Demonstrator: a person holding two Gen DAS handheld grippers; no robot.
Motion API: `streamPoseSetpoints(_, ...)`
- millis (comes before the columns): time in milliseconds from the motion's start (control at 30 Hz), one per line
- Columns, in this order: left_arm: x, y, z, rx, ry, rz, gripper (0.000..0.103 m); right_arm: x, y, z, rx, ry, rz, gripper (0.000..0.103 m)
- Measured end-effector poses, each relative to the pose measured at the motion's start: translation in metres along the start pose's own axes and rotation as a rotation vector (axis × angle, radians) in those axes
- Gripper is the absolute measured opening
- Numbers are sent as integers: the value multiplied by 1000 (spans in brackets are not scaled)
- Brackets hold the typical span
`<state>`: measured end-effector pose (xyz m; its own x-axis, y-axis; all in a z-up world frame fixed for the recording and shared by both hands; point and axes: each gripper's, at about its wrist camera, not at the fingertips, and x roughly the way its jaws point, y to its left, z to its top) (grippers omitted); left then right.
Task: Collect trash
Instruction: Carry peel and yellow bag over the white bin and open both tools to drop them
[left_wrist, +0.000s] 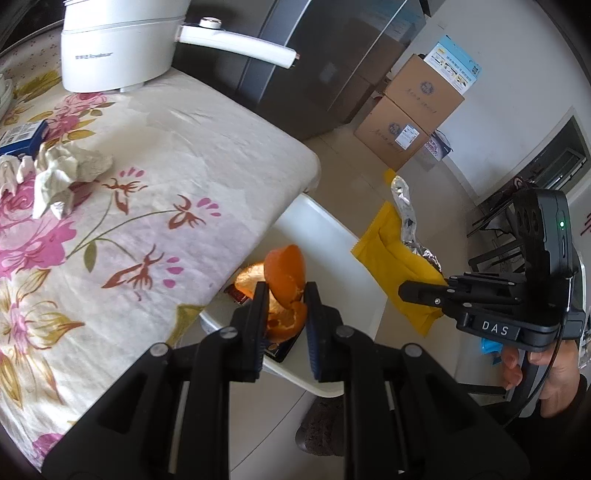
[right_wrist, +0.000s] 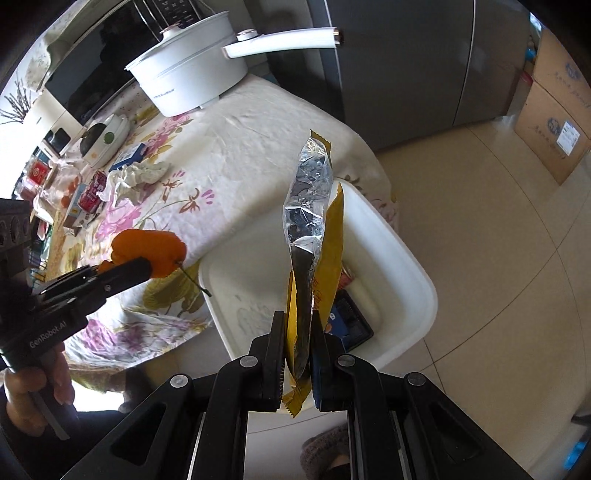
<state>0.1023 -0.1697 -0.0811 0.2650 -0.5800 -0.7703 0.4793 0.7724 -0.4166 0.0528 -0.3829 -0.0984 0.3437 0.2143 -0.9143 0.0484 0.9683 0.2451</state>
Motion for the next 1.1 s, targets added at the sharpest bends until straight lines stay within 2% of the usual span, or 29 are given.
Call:
streamPoseSetpoints(100,11,-5,3,23,16,-7,20,1,-7,-2,4,9,-8,12)
streamPoseSetpoints(233,17,-7,4,39,3,19,21,3,-18,-6,24,24,-7,12)
streamPoseSetpoints(300,15,-7,5,35,-11,37,38,4,-21,-7,32,30,-6,12)
streamPoseSetpoints(333,14,-7,6,28,-20,54,61,4,-23,-8,34,33,-7,12)
streamPoseSetpoints(367,11,-7,6,20,-35,71,78,4,-24,-9,36,36,-8,12)
streamPoseSetpoints(400,7,-7,7,16,-50,83,82,5,-25,-10,38,39,-8,12)
streamPoseSetpoints(500,0,-8,10,49,-59,149,86,6,-26,-11,38,46,-7,12)
streamPoseSetpoints(567,-5,-8,8,84,-72,224,95,7,-25,-10,38,49,-5,12)
streamPoseSetpoints(633,-10,-3,8,89,-76,272,97,9,-22,-10,38,53,-1,12)
streamPoseSetpoints(933,-42,29,4,48,-92,326,101,15,-9,-6,40,66,5,13)
streamPoseSetpoints(967,-46,33,3,41,-97,333,101,15,-7,-5,42,69,10,16)
streamPoseSetpoints(1033,-54,41,1,28,-104,353,101,14,-3,-3,46,71,24,33)
streamPoseSetpoints(1067,-59,45,0,22,-108,362,101,13,0,-3,47,64,26,51)
streamPoseSetpoints(1100,-63,49,-1,16,-109,368,101,12,2,-2,47,55,29,60)
